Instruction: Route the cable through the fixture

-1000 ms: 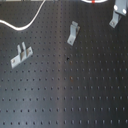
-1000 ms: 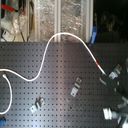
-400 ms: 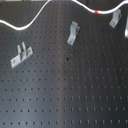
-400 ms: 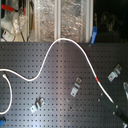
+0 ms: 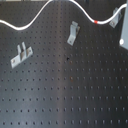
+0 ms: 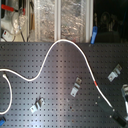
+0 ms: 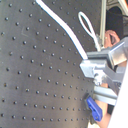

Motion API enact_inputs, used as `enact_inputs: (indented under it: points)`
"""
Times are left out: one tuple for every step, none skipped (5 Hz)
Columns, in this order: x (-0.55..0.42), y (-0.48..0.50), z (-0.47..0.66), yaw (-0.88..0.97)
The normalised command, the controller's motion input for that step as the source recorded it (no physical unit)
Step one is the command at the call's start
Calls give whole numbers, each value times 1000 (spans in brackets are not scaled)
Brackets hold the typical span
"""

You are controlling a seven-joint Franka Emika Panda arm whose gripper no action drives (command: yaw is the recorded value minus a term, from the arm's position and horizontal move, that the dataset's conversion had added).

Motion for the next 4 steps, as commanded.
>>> enact_inputs:
  points:
    - [-135, 663, -8, 0]
    - [-223, 314, 33, 20]
    - [-64, -93, 136, 0]
    - [-84, -394, 74, -151]
